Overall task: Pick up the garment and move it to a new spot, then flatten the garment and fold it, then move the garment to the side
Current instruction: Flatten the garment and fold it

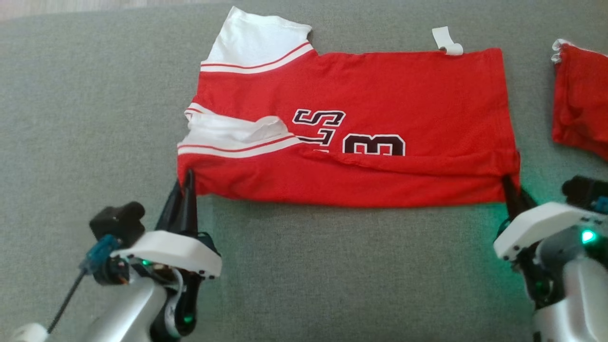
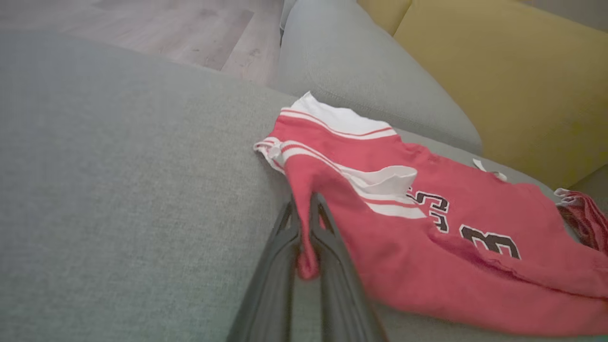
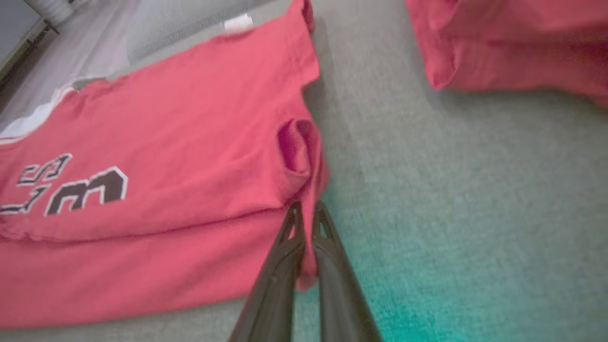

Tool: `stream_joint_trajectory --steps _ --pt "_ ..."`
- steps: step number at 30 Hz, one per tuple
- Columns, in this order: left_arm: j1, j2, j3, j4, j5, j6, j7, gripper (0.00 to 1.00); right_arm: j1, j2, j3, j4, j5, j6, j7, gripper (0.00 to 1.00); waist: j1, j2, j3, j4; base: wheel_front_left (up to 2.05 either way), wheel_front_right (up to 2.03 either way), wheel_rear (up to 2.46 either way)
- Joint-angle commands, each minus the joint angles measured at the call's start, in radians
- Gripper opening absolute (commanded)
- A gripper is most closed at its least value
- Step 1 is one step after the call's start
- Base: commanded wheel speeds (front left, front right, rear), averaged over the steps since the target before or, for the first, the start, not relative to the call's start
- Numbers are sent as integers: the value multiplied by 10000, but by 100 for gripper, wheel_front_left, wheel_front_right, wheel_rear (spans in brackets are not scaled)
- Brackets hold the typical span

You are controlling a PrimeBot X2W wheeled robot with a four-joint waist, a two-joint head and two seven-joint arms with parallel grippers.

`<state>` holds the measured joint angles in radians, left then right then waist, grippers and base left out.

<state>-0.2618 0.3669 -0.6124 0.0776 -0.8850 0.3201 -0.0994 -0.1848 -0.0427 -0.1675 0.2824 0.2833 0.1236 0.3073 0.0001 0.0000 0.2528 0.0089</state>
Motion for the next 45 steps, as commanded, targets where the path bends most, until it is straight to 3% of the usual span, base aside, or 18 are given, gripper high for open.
stream_joint_trajectory --steps 1,7,14,18,24,26,27,29,30,35,39,45 --pt "-403 415 509 -511 141 86 -58 0 -436 -76 110 -615 31 71 89 0 -1 0 -57 13 0 0 0" --pt "-432 1225 676 -2024 424 403 325 0 -483 -76 -492 -2094 73 71 1335 0 -1 0 -254 63 0 0 0" --pt "949 1971 352 -3641 447 961 924 0 1161 -76 -618 -3725 450 71 2873 0 -1 0 -427 131 0 0 0" --pt "2014 1973 252 -3730 238 1259 783 0 2159 -76 -846 -3846 592 71 2862 0 -1 0 -518 153 0 0 0" --pt "2821 1589 -12 -3169 -113 1171 541 0 2691 -76 -779 -3436 578 71 2371 1 -1 0 -641 120 0 0 0" --pt "2853 1534 -88 -2876 -99 1118 497 0 2710 -76 -755 -3271 447 71 2189 62 -1 0 -677 96 0 0 0" --pt "2852 1493 -122 -2765 -104 1086 482 0 2716 -76 -726 -3208 397 71 2089 100 -1 0 -692 83 0 0 0" --pt "2829 1462 -194 -2617 -99 1008 488 71 2761 -76 -652 -3106 373 71 1935 100 -1 0 -718 43 0 0 0" --pt "2794 1469 -218 -2578 -73 984 492 100 2789 -76 -654 -3083 373 71 1844 100 -1 0 -730 16 0 0 0" --pt "2165 1840 -140 -2678 274 876 614 100 2760 -76 -758 -3257 339 71 1349 100 -1 0 -673 -150 0 0 0" --pt "738 2594 31 -2980 823 636 1240 100 2345 -76 -616 -3831 257 71 1170 100 -1 0 -399 -303 0 0 0" --pt "-2654 3518 359 -2711 1429 -221 2874 100 1008 -76 -104 -4689 -104 71 1285 100 -1 0 391 -718 0 0 0"
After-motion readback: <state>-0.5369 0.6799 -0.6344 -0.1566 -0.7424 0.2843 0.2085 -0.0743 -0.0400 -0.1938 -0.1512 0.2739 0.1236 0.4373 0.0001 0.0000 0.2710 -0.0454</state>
